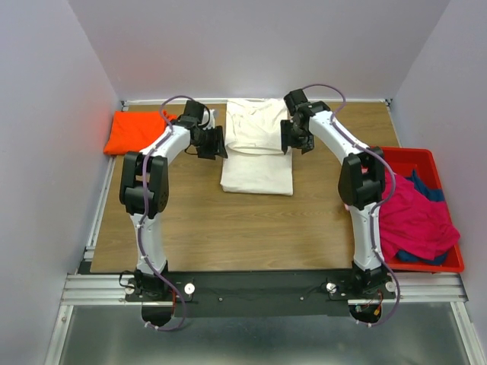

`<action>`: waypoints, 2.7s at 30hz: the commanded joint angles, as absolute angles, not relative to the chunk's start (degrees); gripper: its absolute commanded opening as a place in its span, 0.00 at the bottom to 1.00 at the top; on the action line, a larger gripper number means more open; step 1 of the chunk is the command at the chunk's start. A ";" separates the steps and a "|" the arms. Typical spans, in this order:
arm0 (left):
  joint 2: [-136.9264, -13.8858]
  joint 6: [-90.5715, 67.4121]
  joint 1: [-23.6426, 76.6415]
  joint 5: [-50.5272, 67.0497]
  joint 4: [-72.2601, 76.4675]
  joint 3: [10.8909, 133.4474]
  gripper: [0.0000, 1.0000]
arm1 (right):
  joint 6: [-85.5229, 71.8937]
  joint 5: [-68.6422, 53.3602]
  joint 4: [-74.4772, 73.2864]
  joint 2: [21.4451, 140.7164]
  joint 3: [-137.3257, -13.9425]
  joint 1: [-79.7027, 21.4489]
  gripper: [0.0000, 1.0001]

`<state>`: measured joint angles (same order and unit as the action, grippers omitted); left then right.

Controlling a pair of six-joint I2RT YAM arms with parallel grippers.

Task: Fold and stack the t-shirts
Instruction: Fold the tshirt

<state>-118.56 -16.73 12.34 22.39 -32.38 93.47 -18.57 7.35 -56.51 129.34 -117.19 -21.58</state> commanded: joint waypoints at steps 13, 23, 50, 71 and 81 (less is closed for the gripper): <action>-116.46 -13.27 15.29 22.24 -31.38 83.41 0.60 | -18.63 5.01 -53.53 133.15 -117.15 -21.53 0.70; -115.66 -11.43 16.08 21.62 -31.64 79.90 0.60 | -18.72 9.93 -53.17 139.30 -124.53 -21.53 0.70; -108.90 -11.51 16.08 20.56 -31.12 72.25 0.59 | -20.74 4.57 -48.34 129.75 -120.35 -20.92 0.71; -105.82 -14.76 16.08 25.14 -25.49 65.39 0.56 | -27.60 -8.35 -40.08 108.29 -80.34 -21.00 0.63; -105.73 -14.59 16.17 25.22 -24.78 64.34 0.53 | -30.23 -10.02 -38.41 107.49 -73.92 -21.01 0.58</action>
